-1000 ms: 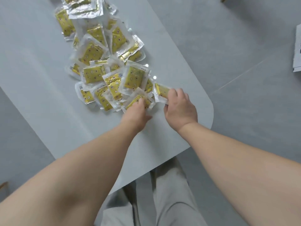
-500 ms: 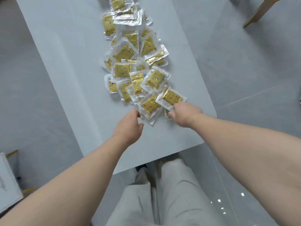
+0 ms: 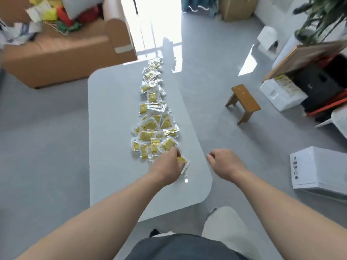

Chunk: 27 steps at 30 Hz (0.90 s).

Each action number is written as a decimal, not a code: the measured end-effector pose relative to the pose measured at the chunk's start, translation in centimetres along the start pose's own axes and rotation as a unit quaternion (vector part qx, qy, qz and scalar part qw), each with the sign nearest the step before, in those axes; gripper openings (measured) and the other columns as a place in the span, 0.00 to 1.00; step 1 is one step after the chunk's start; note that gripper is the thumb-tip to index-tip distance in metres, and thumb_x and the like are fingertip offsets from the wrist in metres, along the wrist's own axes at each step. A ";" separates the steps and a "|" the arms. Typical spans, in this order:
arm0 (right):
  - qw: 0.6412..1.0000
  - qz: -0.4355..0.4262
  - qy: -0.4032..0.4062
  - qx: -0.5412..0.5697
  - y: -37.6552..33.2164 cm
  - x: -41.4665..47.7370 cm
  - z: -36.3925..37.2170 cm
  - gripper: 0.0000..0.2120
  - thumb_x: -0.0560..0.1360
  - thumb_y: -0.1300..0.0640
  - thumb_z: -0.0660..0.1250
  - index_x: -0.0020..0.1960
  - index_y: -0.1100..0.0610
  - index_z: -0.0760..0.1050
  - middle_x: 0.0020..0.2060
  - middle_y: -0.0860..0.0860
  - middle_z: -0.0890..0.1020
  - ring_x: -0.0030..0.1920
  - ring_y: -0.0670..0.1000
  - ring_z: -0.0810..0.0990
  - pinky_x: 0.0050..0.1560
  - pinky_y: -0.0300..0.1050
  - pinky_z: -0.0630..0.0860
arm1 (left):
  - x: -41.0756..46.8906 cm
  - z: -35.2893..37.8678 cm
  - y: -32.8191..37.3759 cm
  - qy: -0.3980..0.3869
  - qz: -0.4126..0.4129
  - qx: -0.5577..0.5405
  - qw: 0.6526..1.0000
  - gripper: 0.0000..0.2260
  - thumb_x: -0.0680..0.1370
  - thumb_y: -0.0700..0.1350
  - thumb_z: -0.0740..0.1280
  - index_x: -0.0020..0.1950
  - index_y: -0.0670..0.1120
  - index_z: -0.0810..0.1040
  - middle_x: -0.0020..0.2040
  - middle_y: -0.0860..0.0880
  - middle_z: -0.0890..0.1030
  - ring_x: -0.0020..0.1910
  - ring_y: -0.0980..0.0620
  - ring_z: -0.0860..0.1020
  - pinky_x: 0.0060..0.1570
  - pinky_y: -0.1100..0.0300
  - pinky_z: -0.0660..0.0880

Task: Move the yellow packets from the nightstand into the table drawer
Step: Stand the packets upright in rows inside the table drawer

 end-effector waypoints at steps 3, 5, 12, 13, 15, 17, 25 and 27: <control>0.999 -0.035 0.018 0.003 1.4 0.6 -3.8 0.17 0.82 0.46 0.57 0.38 0.52 0.72 0.41 0.49 0.79 0.47 0.56 0.79 0.44 0.50 0.75 | -0.1 -0.9 3.6 0.030 0.005 0.008 1.000 0.12 0.80 0.53 0.64 0.60 0.50 0.71 0.51 0.50 0.80 0.51 0.46 0.78 0.46 0.54 0.73; 0.998 -0.064 0.029 0.005 2.8 1.9 -6.4 0.16 0.82 0.45 0.57 0.42 0.52 0.76 0.43 0.49 0.82 0.47 0.55 0.80 0.47 0.52 0.78 | 1.0 -1.0 5.9 0.053 -0.004 -0.005 0.999 0.10 0.80 0.52 0.65 0.58 0.51 0.71 0.49 0.51 0.80 0.50 0.47 0.78 0.47 0.54 0.74; 0.985 -0.170 0.034 0.005 10.0 4.8 -17.0 0.15 0.83 0.46 0.58 0.51 0.51 0.80 0.46 0.48 0.83 0.48 0.52 0.80 0.49 0.53 0.79 | 4.0 1.0 15.6 0.162 -0.097 -0.128 0.974 0.06 0.78 0.50 0.68 0.51 0.50 0.74 0.41 0.52 0.81 0.40 0.52 0.80 0.43 0.54 0.76; 0.982 -0.187 0.028 -0.004 11.0 5.2 -18.3 0.14 0.83 0.46 0.58 0.51 0.51 0.80 0.45 0.47 0.82 0.48 0.51 0.80 0.49 0.52 0.79 | 4.2 1.3 16.9 0.173 -0.111 -0.144 0.968 0.06 0.78 0.49 0.68 0.50 0.50 0.74 0.41 0.51 0.81 0.40 0.51 0.80 0.43 0.54 0.76; 0.978 -0.208 0.017 -0.014 12.4 6.5 -20.8 0.14 0.83 0.46 0.58 0.51 0.50 0.80 0.45 0.47 0.82 0.47 0.50 0.80 0.48 0.52 0.79 | 4.8 1.6 19.1 0.183 -0.132 -0.171 0.959 0.05 0.79 0.50 0.68 0.50 0.51 0.73 0.41 0.50 0.80 0.40 0.50 0.80 0.40 0.56 0.75; 0.974 -0.225 -0.001 -0.022 13.1 8.0 -22.6 0.14 0.83 0.46 0.58 0.52 0.51 0.80 0.44 0.47 0.83 0.46 0.50 0.80 0.48 0.52 0.80 | 5.4 1.8 20.4 0.189 -0.153 -0.189 0.951 0.05 0.79 0.51 0.68 0.50 0.51 0.74 0.42 0.50 0.80 0.40 0.50 0.80 0.36 0.59 0.72; 0.953 -0.289 -0.057 -0.077 11.3 16.8 -25.5 0.16 0.84 0.46 0.56 0.51 0.53 0.78 0.46 0.47 0.81 0.46 0.50 0.79 0.50 0.52 0.80 | 11.4 0.2 21.1 0.207 -0.216 -0.225 0.927 0.04 0.80 0.51 0.66 0.49 0.53 0.73 0.43 0.48 0.81 0.41 0.48 0.82 0.42 0.53 0.77; 0.950 -0.292 -0.061 -0.092 10.2 20.2 -26.5 0.15 0.84 0.46 0.56 0.51 0.52 0.78 0.47 0.46 0.80 0.47 0.50 0.78 0.50 0.52 0.79 | 14.8 -0.9 20.6 0.216 -0.227 -0.237 0.920 0.04 0.80 0.51 0.67 0.49 0.53 0.73 0.44 0.48 0.81 0.42 0.48 0.82 0.42 0.52 0.77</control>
Point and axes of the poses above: each hand's wrist, its own x-axis towards the middle knuckle, its own z-axis out of the palm, y = z × x, the point moved 2 cm from there along x, towards the middle knuckle
